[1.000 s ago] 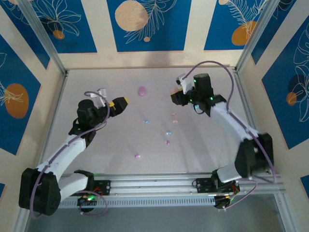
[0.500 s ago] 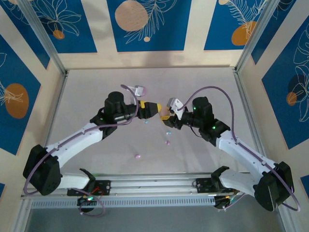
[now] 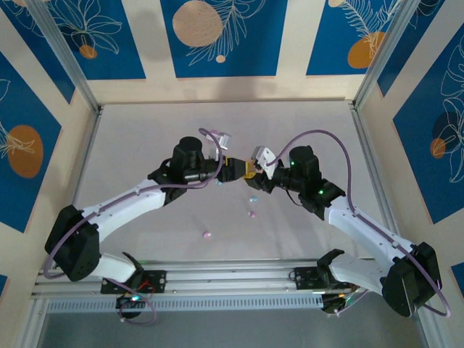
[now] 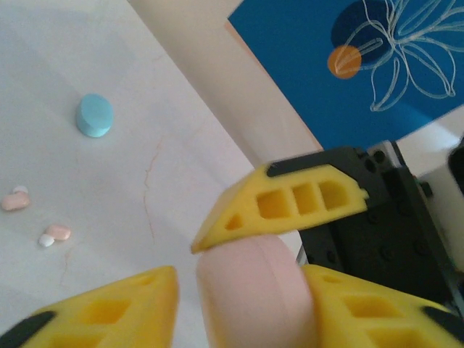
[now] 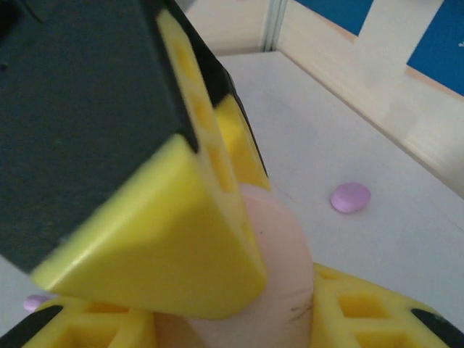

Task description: Insert the wireless bluetooth earbuds into the charging case

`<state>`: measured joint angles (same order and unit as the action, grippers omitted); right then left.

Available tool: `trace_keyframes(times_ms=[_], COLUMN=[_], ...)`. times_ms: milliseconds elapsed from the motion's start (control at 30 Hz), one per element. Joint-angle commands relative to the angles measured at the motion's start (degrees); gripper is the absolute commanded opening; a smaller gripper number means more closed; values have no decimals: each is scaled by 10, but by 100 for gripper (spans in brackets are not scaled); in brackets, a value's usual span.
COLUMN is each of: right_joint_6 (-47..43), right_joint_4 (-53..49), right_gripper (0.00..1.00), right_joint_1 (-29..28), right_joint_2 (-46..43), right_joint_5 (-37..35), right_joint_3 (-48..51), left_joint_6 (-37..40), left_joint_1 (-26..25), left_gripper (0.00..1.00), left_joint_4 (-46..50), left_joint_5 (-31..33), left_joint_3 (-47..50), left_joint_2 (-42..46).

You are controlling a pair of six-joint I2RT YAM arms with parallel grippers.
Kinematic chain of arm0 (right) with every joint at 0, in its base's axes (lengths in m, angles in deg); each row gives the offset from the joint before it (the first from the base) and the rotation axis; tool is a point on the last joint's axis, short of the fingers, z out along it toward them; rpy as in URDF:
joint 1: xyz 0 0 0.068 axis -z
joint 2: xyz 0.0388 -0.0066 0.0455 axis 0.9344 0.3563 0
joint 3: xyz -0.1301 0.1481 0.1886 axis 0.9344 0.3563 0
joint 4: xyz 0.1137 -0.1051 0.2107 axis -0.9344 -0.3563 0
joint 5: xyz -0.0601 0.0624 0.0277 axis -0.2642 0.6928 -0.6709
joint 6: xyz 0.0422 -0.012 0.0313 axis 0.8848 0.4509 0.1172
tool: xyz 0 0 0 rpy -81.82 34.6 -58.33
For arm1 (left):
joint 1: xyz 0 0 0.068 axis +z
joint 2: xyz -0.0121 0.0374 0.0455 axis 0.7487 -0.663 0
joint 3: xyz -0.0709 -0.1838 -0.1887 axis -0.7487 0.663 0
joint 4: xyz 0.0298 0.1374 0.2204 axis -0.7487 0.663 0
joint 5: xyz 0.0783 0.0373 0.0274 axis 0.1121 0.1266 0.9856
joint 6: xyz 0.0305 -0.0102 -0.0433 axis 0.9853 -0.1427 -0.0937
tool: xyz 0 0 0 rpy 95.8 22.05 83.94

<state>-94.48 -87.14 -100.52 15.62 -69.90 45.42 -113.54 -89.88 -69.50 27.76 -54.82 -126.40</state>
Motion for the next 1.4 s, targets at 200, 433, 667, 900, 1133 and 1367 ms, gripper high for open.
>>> trace_keyframes(times_ms=[200,433,667,900,1133,1367], right_joint_6=[0,161,279,131,-23,-28], right_joint_4=[18,27,115,149,105,152], right_gripper=[38,69,99,88,69,62], right_joint_1=[-4,30,99,130,98,95], right_joint_2=[-16,-49,-119,-126,-78,-22], right_joint_5=[-25,-68,-11,144,142,162], right_joint_3=[7,16,83,104,50,11], left_joint_6=[-26,-46,-135,-302,-363,-367], left_joint_1=[-5,-4,7,17,16,16], left_gripper=[12,4,5,5,5,5], left_joint_4=[6,-23,-63,-197,-266,-276], left_joint_5=[32,69,99,66,28,15], left_joint_3=[-14,7,31,67,65,66], left_joint_2=[-2,34,51,37,6,9])
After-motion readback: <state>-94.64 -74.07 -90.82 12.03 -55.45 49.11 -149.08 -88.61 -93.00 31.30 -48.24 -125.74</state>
